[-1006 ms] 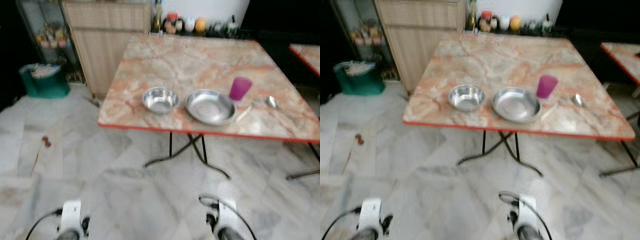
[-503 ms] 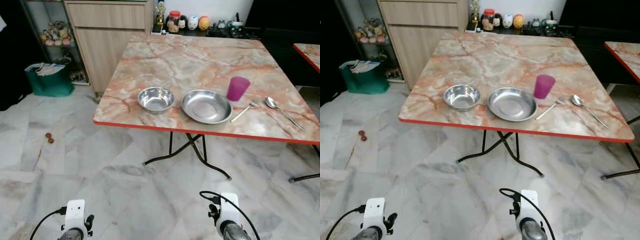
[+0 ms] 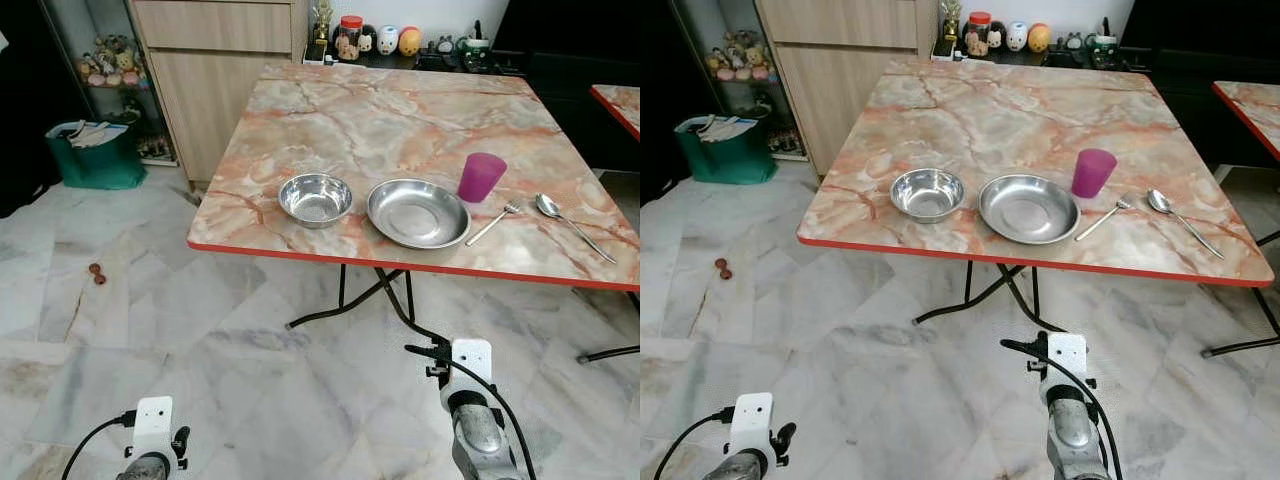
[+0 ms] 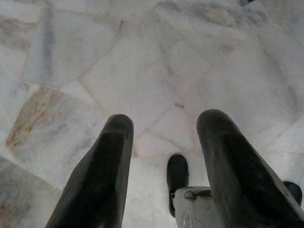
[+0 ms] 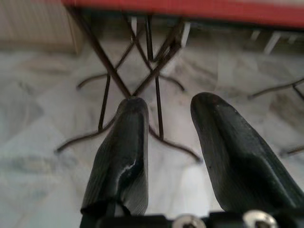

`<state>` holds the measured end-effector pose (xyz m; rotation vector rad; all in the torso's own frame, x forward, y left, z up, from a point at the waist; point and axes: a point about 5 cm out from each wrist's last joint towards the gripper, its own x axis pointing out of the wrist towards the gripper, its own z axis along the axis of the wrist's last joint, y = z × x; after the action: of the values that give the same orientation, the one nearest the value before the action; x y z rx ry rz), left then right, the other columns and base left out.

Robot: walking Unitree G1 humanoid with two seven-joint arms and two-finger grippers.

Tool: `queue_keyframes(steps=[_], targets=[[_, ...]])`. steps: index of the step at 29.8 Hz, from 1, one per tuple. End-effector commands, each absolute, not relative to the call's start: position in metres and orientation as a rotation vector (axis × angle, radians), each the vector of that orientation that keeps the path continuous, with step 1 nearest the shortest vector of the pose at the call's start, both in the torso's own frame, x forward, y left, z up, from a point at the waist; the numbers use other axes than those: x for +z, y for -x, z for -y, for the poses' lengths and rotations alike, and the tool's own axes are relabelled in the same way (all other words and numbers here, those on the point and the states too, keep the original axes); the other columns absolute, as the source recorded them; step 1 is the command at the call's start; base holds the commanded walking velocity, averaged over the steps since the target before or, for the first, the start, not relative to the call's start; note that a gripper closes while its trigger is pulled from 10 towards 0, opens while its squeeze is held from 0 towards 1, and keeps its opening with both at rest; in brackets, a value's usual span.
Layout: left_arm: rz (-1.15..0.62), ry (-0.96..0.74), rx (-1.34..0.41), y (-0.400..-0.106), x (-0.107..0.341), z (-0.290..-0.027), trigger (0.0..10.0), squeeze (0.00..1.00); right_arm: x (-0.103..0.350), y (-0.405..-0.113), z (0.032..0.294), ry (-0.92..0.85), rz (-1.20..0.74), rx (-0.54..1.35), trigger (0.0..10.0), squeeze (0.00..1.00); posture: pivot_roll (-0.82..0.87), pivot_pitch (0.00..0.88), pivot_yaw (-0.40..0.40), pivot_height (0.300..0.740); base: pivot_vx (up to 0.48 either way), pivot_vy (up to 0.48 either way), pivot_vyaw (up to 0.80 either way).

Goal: Setting the table

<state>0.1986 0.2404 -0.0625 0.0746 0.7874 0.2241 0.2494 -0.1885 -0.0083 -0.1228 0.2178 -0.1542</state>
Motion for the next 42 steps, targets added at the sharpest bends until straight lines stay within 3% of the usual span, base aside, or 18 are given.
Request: queue_keyframes(steps=[1,13,24,32,42], targets=[[-0.793,-0.079,0.236,-0.195,-0.064,-0.243,10.0,0.0,0.003,-0.251,0.192,0.124,-0.131,-0.177,10.0,0.0,-0.03,0.0,-0.051,0.74,0.0,0.0,0.0],[-0.784,-0.072,0.231,-0.196,-0.062,-0.244,10.0,0.0,0.061,-0.269,0.197,0.093,0.124,-0.236,10.0,0.0,-0.03,0.0,-0.054,0.74,0.0,0.0,0.0],[-0.787,-0.05,0.246,-0.193,-0.064,-0.246,10.0,0.0,0.075,-0.28,0.208,0.05,0.11,-0.271,10.0,0.0,-0.02,0.0,-0.059,0.74,0.0,0.0,0.0],[-0.799,-0.051,0.237,-0.193,-0.064,-0.246,10.0,0.0,0.078,-0.281,0.217,0.039,0.103,-0.294,10.0,0.0,-0.03,0.0,-0.055,0.74,0.0,0.0,-0.78],[-0.808,-0.043,0.243,-0.193,-0.064,-0.246,10.0,0.0,0.083,-0.288,0.206,0.045,0.113,-0.253,10.0,0.0,-0.03,0.0,-0.057,0.74,0.0,0.0,-0.48]])
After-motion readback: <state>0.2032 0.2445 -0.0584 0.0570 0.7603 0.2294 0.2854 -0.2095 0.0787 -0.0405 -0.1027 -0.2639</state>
